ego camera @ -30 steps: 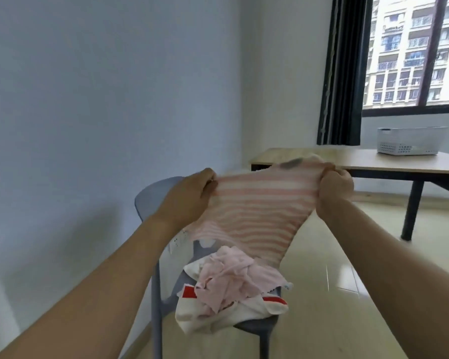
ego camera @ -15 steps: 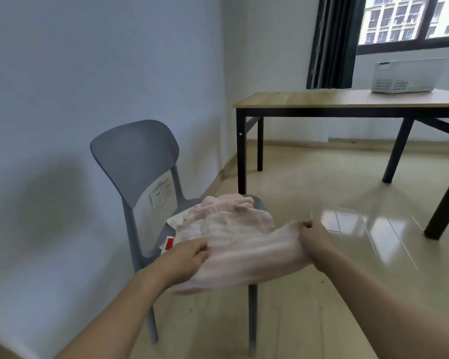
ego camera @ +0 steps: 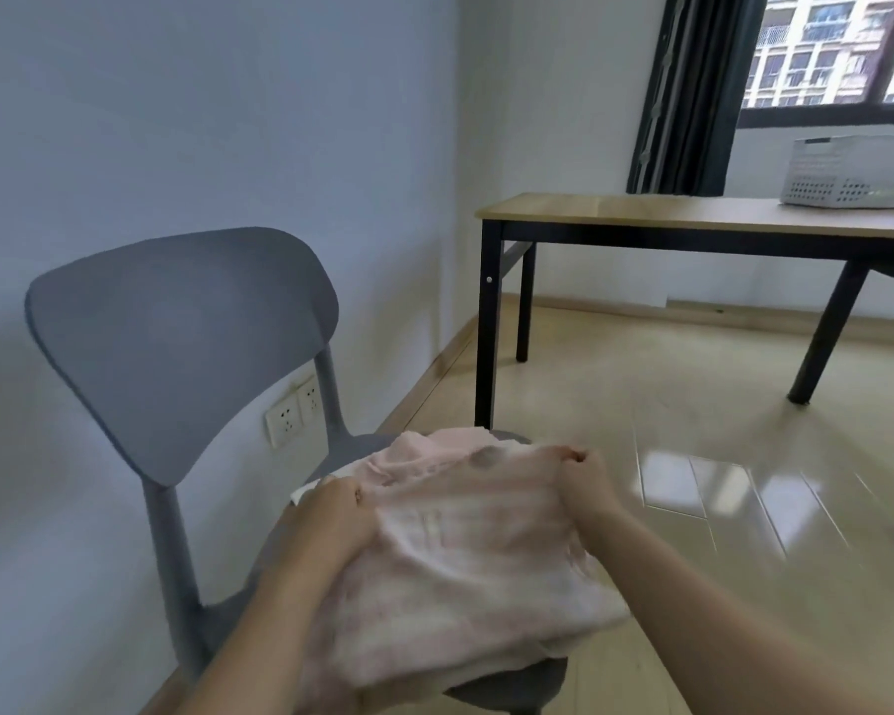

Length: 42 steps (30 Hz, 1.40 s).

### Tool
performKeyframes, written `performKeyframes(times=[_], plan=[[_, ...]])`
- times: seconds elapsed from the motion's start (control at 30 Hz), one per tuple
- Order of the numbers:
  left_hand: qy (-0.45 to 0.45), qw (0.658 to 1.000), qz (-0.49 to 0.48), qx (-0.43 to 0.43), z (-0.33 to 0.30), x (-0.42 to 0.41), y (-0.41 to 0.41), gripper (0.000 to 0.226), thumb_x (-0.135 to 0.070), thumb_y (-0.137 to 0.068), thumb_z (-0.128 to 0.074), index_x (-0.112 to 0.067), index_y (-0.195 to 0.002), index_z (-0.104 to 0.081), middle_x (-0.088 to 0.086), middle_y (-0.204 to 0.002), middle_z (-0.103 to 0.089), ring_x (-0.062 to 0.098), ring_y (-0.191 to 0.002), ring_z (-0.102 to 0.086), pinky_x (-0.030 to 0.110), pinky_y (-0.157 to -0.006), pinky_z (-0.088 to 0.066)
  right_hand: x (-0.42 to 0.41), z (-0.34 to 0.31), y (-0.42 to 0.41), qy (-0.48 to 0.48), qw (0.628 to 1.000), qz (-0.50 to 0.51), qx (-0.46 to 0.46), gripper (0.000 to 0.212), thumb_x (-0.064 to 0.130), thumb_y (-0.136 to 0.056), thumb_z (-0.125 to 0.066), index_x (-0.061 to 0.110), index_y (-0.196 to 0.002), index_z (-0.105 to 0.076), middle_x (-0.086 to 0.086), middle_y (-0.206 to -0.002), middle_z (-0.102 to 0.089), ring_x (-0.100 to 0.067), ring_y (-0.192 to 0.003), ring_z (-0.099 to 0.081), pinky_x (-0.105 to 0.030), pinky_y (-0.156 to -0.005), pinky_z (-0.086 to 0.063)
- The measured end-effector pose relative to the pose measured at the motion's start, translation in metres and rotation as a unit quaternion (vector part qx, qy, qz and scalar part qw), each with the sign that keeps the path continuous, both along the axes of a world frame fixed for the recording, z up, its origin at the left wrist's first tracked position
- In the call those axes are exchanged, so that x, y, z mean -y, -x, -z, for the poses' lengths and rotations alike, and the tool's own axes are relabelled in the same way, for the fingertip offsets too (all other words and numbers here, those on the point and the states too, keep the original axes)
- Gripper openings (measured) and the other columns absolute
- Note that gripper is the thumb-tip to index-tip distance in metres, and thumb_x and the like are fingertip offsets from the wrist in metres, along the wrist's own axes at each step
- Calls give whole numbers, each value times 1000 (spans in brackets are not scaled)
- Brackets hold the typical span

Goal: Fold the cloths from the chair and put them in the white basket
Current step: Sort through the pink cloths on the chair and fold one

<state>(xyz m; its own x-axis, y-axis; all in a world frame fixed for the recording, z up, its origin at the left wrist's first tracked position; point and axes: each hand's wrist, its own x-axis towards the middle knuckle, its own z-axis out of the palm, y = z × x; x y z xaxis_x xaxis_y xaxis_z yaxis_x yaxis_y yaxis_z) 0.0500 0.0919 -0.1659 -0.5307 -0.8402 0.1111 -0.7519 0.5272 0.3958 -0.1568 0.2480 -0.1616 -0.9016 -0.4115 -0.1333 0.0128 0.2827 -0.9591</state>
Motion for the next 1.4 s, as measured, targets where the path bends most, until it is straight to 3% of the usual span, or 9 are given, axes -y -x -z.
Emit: performKeyframes(times=[0.1,0.3,0.53,0.67,0.83,1.0,1.13,1.27,1.4], plan=[[-87,995,20,-52,18,12,17,23,-17,-88,-48,-14,-65,-44,5,-68,-56,23,-68,-51,31,-60,-37,12,31,20,0,999,0,46,30,30,-83,-45,13,-106,-56,-8,-101,-58,-26,-88,-58,-35,-76,-46],[-158,981,79,-80,16,11,33,24,-45,-87,-54,-22,-96,-54,-6,-92,-63,15,-87,-59,35,-80,-50,7,42,23,-51,996,-44,58,19,23,-91,-43,9,-83,-54,-5,-69,-45,-19,-56,-40,-23,-49,-27],[-37,994,94,-44,5,0,39,45,-49,-85,-60,-23,-120,-50,-3,-113,-48,20,-109,-48,35,-93,-41,7,4,17,45,993,-87,68,23,16,-90,-57,15,-68,-52,-4,-64,-50,-19,-57,-46,-26,-52,-37],[-7,995,98,-18,1,-1,41,20,-41,-90,-55,-22,-97,-55,0,-102,-52,24,-105,-47,41,-93,-39,-5,-23,14,168,972,-127,106,22,-8,-85,-49,10,-74,-54,-5,-70,-54,-18,-64,-50,-28,-58,-43],[7,987,140,-80,-6,-9,40,12,-26,-96,-49,-29,-86,-42,-14,-74,-45,20,-83,-46,35,-74,-37,-14,-29,18,161,976,-134,54,26,-13,-85,-49,12,-78,-54,-7,-84,-54,-18,-77,-50,-24,-67,-44],[-15,982,155,-104,-8,-4,35,19,-24,-98,-44,-37,-86,-38,-11,-71,-51,20,-70,-51,34,-59,-38,-18,-26,23,-24,984,-176,-27,14,4,-91,-54,16,-100,-56,-4,-93,-55,-16,-79,-52,-24,-65,-45],[-2,985,157,-72,-12,-8,32,20,-26,-96,-49,-38,-86,-35,-12,-71,-51,17,-69,-51,32,-60,-38,-21,-23,25,-168,954,-191,-156,9,9,-91,-51,8,-83,-56,-4,-76,-52,-18,-69,-46,-31,-63,-39],[-46,979,193,-50,-25,-7,27,26,-27,-87,-63,-41,-72,-47,-13,-67,-54,6,-63,-51,24,-54,-34,-23,-41,18,-129,948,-164,-240,13,8,-91,-50,0,-83,-57,-5,-75,-51,-18,-67,-45,-31,-58,-35],[-52,981,172,-68,-38,-8,20,30,-25,-83,-72,-36,-62,-53,-14,-63,-53,6,-62,-51,26,-54,-34,-27,-64,6,-72,943,-166,-279,16,23,-96,-51,14,-87,-60,4,-82,-59,-10,-75,-53,-23,-60,-40]])
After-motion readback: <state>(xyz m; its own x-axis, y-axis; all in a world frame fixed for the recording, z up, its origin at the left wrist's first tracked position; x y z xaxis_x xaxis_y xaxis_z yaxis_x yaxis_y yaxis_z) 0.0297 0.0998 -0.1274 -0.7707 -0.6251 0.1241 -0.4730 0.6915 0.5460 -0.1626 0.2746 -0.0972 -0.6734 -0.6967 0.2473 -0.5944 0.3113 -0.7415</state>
